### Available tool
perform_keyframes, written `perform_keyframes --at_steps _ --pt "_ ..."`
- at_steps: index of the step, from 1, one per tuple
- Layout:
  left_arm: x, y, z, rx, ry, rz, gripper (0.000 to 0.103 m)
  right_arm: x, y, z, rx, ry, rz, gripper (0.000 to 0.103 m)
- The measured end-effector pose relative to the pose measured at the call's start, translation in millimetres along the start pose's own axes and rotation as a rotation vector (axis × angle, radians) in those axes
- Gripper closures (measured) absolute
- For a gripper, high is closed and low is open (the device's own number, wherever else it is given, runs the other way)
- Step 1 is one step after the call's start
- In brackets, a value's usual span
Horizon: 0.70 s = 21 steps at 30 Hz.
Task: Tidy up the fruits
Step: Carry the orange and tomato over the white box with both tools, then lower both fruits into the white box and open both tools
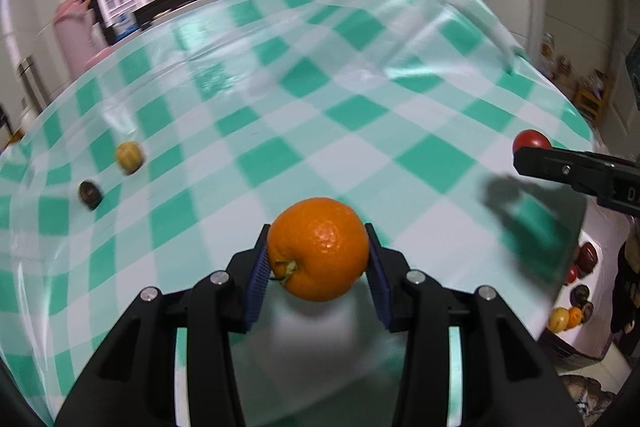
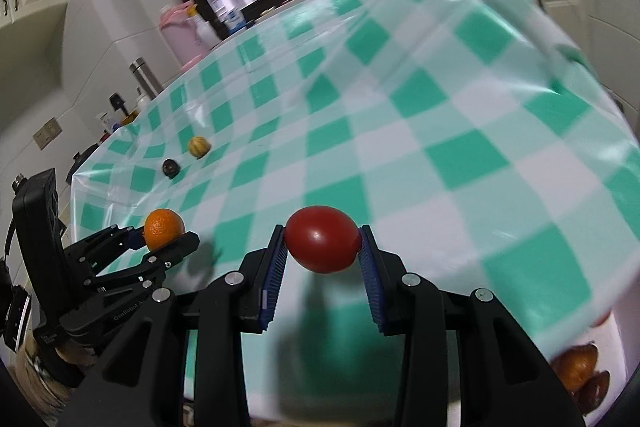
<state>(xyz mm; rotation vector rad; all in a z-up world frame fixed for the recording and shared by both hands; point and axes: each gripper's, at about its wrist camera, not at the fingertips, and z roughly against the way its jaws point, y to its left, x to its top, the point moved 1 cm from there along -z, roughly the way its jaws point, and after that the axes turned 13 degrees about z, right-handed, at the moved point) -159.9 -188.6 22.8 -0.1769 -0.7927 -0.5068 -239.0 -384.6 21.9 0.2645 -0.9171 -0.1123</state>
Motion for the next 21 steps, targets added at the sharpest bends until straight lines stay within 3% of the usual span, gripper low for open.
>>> perform_keyframes --at_steps 10,13,21 --pt "-2.4 -87.5 -5.3 -0.107 0.031 -0.181 0.059 -31.5 -70.0 49.0 -0.105 -0.078 -0.135 0.066" --pt "-5.1 -116.2 -3.1 -0.144 0.028 -0.247 0.059 -41.9 -90.6 66.4 -0.183 -0.105 -0.163 0.066" --pt "-24.1 -191.6 4.1 -0.245 0.027 -0.420 0.059 -80.0 -142.1 98.1 -0.303 -0.103 -0.285 0.066"
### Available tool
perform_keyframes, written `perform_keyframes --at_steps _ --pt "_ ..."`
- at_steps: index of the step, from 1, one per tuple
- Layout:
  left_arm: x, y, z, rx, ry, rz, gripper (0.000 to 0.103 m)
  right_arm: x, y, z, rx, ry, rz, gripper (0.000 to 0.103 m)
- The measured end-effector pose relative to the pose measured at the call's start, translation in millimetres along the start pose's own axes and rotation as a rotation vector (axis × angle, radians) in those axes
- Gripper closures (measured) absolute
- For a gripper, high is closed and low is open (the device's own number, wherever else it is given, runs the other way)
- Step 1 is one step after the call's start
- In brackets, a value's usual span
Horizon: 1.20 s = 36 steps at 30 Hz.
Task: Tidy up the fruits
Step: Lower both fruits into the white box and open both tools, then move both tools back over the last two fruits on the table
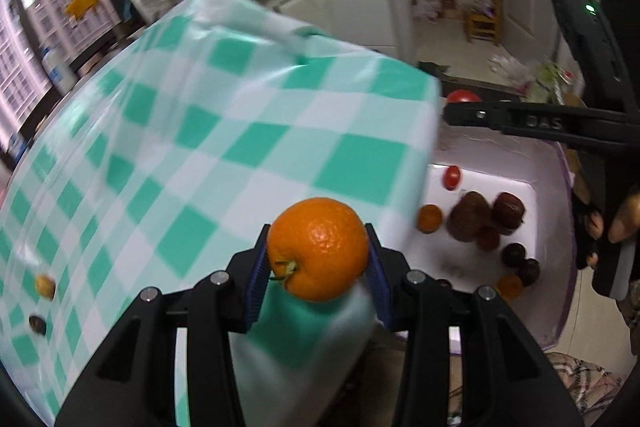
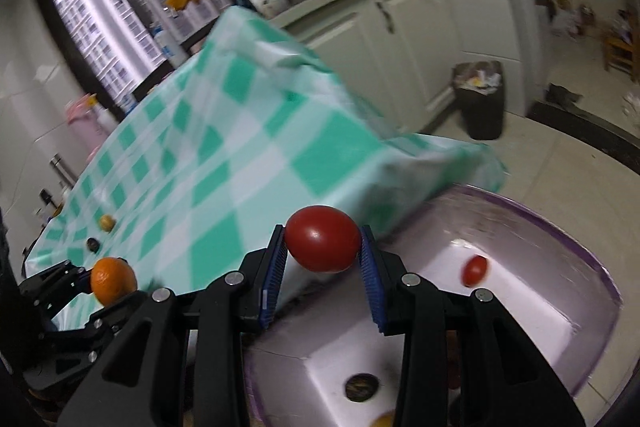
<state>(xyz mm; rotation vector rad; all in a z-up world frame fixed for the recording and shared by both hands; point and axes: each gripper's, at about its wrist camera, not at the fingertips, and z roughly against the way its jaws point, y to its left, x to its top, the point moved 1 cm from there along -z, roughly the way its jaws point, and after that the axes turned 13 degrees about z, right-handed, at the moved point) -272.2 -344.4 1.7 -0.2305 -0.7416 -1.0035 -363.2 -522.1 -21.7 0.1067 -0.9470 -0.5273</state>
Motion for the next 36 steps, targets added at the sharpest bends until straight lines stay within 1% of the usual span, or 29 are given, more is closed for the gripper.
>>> perform_keyframes --at_steps 2,4,5,7,8,9,10,12,13,14,17,18,22,26,27,28,29,30,31,34,36 --pt "1.2 -15.9 -3.1 -0.014 0.005 -0.037 0.059 -6.1 -10.5 2.0 -0.025 0.009 -0.008 0.066" --pt "1.1 -33.1 -4.7 -0.035 0.001 -0.088 0.059 -12.1 -19.4 1.0 -0.071 0.033 0.001 0.066" --pt "-0.4 -45.6 -6.0 -0.048 -0.001 -0.128 0.059 -16.3 -26.3 -1.4 -0.123 0.062 0.014 0.066" --pt "-4.0 -63.3 -10.6 -0.076 0.012 -0.177 0.059 -23.3 -38.1 -6.6 -0.196 0.113 0.018 0.066" --pt "-7.3 -74.3 -17.4 -0.111 0.039 -0.197 0.059 -28.3 -46.6 -9.7 -0.221 0.142 0.010 0.066" --pt "-9.9 -80.6 -22.6 -0.130 0.062 -0.205 0.059 -32.9 -53.2 -11.5 -0.236 0.160 -0.002 0.066" --pt "-14.0 -88.4 -33.2 -0.156 0.104 -0.212 0.059 -37.5 -60.0 -13.9 -0.255 0.181 -0.010 0.066" --pt "-20.8 -97.0 -50.4 -0.183 0.166 -0.218 0.059 -46.8 -69.0 -20.1 -0.310 0.234 0.005 0.066" --pt "-25.7 -101.2 -63.9 -0.198 0.214 -0.219 0.059 -51.3 -72.4 -23.4 -0.335 0.258 0.019 0.066" --pt "-29.0 -103.2 -71.9 -0.209 0.245 -0.215 0.059 -57.4 -73.6 -27.8 -0.356 0.286 0.039 0.066" --pt "-38.5 -105.7 -98.3 -0.238 0.335 -0.180 0.059 -68.4 -78.6 -40.1 -0.394 0.342 0.062 0.066" --pt "-41.3 -106.1 -104.0 -0.239 0.349 -0.179 0.059 -70.8 -80.2 -43.4 -0.402 0.354 0.061 0.066" --pt "-50.5 -114.5 -117.1 -0.232 0.360 -0.218 0.059 -72.7 -85.2 -57.0 -0.417 0.379 0.044 0.066" --pt "-55.7 -115.8 -118.2 -0.234 0.354 -0.229 0.059 -68.0 -85.9 -67.9 -0.430 0.401 0.044 0.065" --pt "-56.8 -115.3 -117.0 -0.238 0.356 -0.229 0.057 -67.5 -85.9 -69.3 -0.429 0.407 0.045 0.064" --pt "-57.0 -114.2 -113.8 -0.247 0.347 -0.226 0.043 -66.7 -85.9 -70.6 -0.433 0.414 0.049 0.059" --pt "-54.2 -110.5 -104.5 -0.264 0.315 -0.215 0.026 -65.6 -84.6 -69.4 -0.443 0.420 0.053 0.041" --pt "-50.9 -106.9 -93.9 -0.275 0.274 -0.202 0.021 -63.3 -83.6 -67.0 -0.456 0.416 0.055 0.026" --pt "-48.4 -104.4 -86.4 -0.286 0.248 -0.195 0.018 -59.9 -81.8 -62.7 -0.463 0.401 0.058 0.025" --pt "-36.8 -90.8 -51.7 -0.363 0.167 -0.162 0.014 -44.6 -72.5 -52.3 -0.480 0.371 0.086 0.025" --pt "-31.8 -84.4 -36.3 -0.380 0.137 -0.138 0.006 -30.1 -66.3 -44.3 -0.499 0.345 0.104 0.021"
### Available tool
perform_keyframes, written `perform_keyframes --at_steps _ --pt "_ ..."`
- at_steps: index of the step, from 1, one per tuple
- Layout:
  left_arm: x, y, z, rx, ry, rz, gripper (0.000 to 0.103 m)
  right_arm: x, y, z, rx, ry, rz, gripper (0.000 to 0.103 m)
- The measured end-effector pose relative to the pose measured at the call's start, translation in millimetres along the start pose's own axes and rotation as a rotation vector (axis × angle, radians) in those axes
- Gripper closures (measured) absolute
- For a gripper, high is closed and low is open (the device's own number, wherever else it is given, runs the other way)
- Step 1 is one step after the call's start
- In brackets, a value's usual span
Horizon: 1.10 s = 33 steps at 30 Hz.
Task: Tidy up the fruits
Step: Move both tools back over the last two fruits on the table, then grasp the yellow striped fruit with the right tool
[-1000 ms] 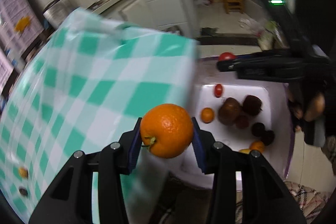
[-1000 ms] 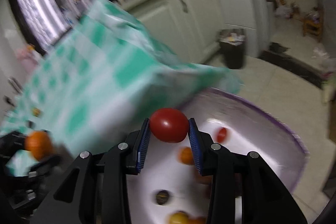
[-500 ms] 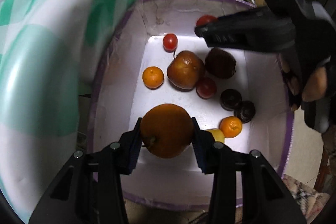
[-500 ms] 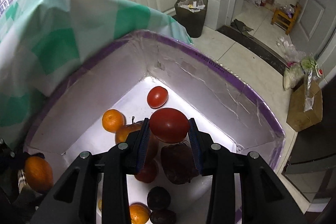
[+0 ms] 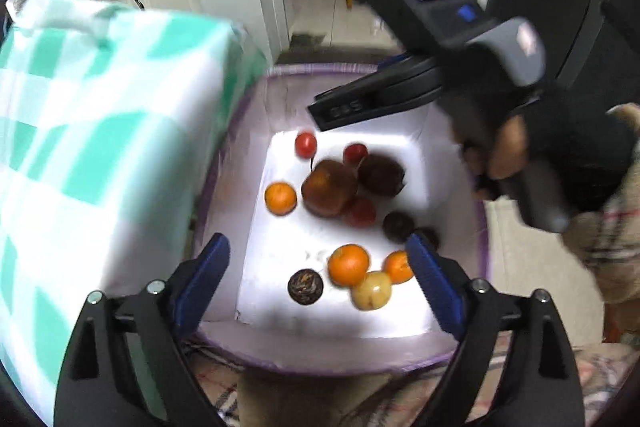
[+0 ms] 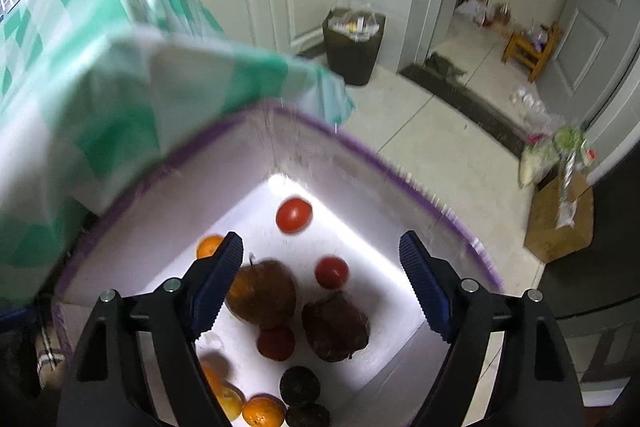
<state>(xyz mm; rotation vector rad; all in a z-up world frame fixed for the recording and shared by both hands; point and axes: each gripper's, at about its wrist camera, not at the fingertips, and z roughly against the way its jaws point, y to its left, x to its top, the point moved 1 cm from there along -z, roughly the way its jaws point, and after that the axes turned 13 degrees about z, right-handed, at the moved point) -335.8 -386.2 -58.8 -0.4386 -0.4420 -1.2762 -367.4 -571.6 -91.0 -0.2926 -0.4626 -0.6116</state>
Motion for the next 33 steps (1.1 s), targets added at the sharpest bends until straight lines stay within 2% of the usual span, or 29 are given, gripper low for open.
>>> perform_keyframes --at_steps 1,4,6,9,10,11,14,16,20,23,25,27,29,32,33 --pt "0.6 0.3 11.6 0.015 -0.024 0.008 0.001 3.6 -0.2 5.6 -0.005 -0.012 -0.002 0.020" --pt "-3.8 0.9 46.3 0.090 -0.104 -0.018 0.002 20.1 0.8 35.2 -0.006 -0.081 -0.023 0.018" --pt "-10.5 11.7 77.2 0.186 -0.219 -0.009 0.002 32.3 6.5 61.0 0.020 -0.148 -0.038 0.018" --pt "-18.2 42.8 122.8 0.210 -0.368 0.076 0.002 48.7 29.1 101.8 0.120 -0.275 -0.044 0.016" --pt "-21.2 53.6 136.5 0.238 -0.410 0.102 0.002 55.3 45.2 116.0 0.183 -0.324 -0.028 0.016" --pt "-24.5 69.4 148.7 0.281 -0.431 0.131 0.002 59.4 57.2 124.6 0.220 -0.350 -0.013 0.016" --pt "-38.0 121.9 169.0 0.398 -0.418 0.239 0.002 74.5 114.3 148.3 0.337 -0.433 0.073 0.016" --pt "-52.2 164.7 181.8 0.436 -0.417 0.349 0.001 81.9 151.2 155.5 0.384 -0.458 0.120 0.016" --pt "-94.1 296.8 221.8 0.485 -0.412 0.736 0.002 99.9 244.9 150.6 0.546 -0.378 0.244 0.016" --pt "-125.6 376.7 244.4 0.545 -0.404 0.938 0.002 114.3 318.4 146.3 0.601 -0.321 0.359 0.016" --pt "-148.1 433.8 251.6 0.564 -0.362 1.074 0.002 126.3 371.2 145.1 0.616 -0.306 0.427 0.016" --pt "-169.0 470.5 260.5 0.578 -0.374 1.169 0.002 133.7 415.5 139.0 0.630 -0.286 0.478 0.016" --pt "-187.0 493.1 269.3 0.583 -0.422 1.225 0.002 146.9 460.5 133.1 0.637 -0.267 0.527 0.016" --pt "-208.9 501.4 283.0 0.591 -0.478 1.271 0.002 169.5 529.8 116.0 0.636 -0.221 0.584 0.016" --pt "-212.1 499.6 288.1 0.609 -0.491 1.266 0.002 174.0 542.2 112.9 0.641 -0.214 0.597 0.016"
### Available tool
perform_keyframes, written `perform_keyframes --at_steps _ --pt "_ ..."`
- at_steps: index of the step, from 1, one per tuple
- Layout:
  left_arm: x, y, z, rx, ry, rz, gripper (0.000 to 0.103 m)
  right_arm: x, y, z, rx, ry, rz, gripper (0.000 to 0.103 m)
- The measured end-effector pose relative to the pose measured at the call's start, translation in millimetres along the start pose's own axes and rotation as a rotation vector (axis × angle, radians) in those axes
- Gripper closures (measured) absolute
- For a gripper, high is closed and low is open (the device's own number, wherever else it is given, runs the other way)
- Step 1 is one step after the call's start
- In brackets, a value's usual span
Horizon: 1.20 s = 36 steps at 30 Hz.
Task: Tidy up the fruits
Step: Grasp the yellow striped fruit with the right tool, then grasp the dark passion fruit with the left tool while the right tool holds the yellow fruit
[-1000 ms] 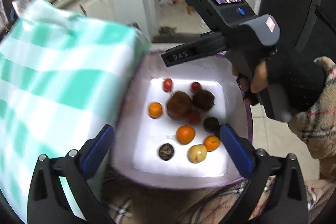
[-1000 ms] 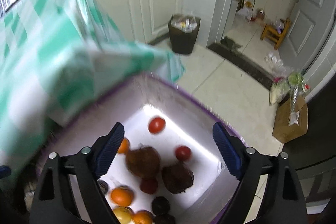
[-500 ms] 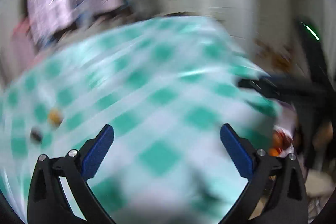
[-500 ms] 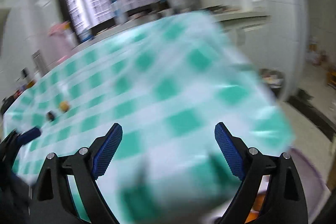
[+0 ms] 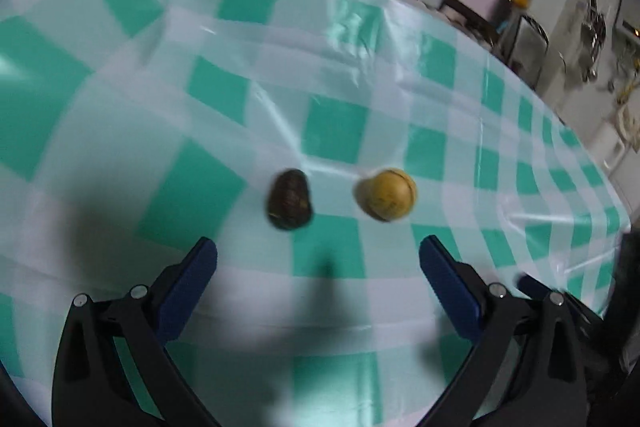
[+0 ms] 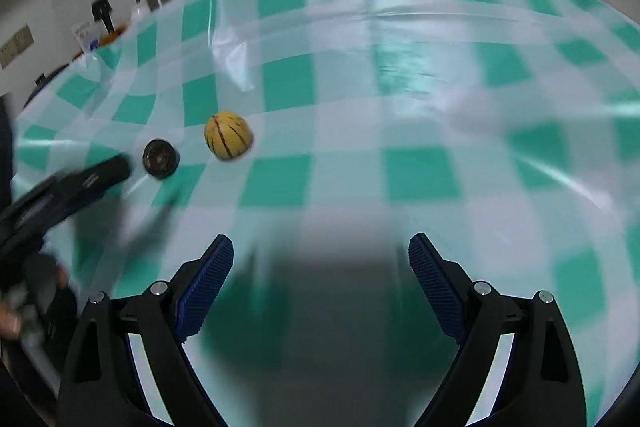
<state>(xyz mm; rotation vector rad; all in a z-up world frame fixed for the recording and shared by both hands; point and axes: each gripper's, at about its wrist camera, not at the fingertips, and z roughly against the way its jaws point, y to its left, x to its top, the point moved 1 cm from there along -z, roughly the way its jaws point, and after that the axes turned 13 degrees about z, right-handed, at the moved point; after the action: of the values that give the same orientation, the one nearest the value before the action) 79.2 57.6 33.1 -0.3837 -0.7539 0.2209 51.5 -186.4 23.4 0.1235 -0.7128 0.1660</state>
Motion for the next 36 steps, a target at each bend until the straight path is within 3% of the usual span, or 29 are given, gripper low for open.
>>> perform_keyframes --at_steps 3,8,10,14,16,20,26,30,32,36 --pt "3.0 3.8 3.1 0.071 -0.053 -0.014 0.002 32.9 16.3 -39.2 0.007 0.030 0.062 0.016" --pt "6.1 13.8 -5.8 0.086 -0.006 0.042 0.002 72.3 44.0 -82.1 0.037 0.061 0.170 0.017" --pt "4.2 12.5 -7.0 0.093 -0.009 0.032 0.002 83.7 54.2 -96.3 0.045 0.074 0.211 0.024" --pt "0.9 11.5 -6.3 0.094 -0.010 0.019 0.002 89.4 64.5 -104.5 0.055 0.076 0.272 0.060" --pt "-0.9 10.9 -7.9 0.093 -0.005 0.014 0.002 85.4 61.8 -96.1 0.042 0.047 0.264 0.060" --pt "-9.3 1.3 -9.1 0.101 -0.002 -0.032 0.002 59.9 24.0 -52.7 0.054 -0.045 0.098 0.060" --pt "-15.3 -16.7 -15.6 0.123 -0.005 -0.097 0.002 9.7 -40.7 0.1 -0.006 -0.107 -0.121 0.060" --pt "-9.6 -24.5 -35.5 0.200 0.000 -0.135 0.003 -11.0 -69.4 6.0 0.068 -0.121 -0.270 0.060" --pt "-5.1 -26.1 -47.0 0.209 0.027 -0.138 0.014 -13.2 -74.9 3.9 0.093 -0.109 -0.294 0.059" --pt "8.3 -24.8 -66.6 0.229 0.055 -0.116 0.024 -13.5 -64.5 -1.0 0.099 -0.106 -0.255 0.059"
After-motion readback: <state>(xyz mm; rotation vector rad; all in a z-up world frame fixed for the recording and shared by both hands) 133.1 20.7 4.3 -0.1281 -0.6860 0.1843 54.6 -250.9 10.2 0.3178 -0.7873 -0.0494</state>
